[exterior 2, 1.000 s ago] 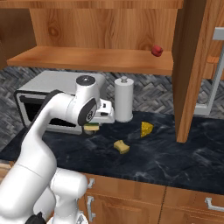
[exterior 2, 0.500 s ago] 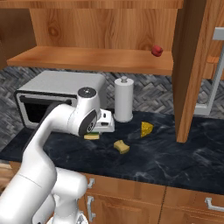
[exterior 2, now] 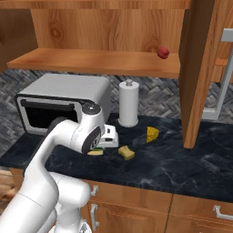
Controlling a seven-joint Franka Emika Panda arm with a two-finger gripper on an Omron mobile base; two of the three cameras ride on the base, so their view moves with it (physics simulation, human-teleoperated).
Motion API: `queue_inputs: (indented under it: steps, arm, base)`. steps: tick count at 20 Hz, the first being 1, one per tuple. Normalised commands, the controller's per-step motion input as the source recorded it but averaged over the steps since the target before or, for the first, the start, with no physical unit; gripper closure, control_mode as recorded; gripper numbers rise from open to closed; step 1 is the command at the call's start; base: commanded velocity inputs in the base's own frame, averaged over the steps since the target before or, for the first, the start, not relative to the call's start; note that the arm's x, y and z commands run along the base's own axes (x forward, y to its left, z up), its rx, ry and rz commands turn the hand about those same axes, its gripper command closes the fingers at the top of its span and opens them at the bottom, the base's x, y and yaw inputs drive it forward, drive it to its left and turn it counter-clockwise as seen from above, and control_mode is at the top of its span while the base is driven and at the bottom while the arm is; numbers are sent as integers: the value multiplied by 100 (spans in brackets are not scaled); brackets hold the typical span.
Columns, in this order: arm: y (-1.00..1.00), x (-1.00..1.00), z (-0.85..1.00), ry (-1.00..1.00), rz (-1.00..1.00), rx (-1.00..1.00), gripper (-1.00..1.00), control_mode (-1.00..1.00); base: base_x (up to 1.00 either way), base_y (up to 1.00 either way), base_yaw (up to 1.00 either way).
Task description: Pick the sponge and sponge from the cabinet and place them on the counter.
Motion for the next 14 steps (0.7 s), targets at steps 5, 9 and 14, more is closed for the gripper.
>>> queue_inputs:
  steps: [5, 9, 14]
  arm:
    - [6, 0, -36, 1, 1, 0, 100, -100]
    - [5, 0, -37, 2, 1, 0, 100, -100]
    - [1, 0, -28, 1, 1, 0, 100, -100]
  base:
    - [0, 0, 0]
    - [0, 0, 0]
    - [0, 0, 0]
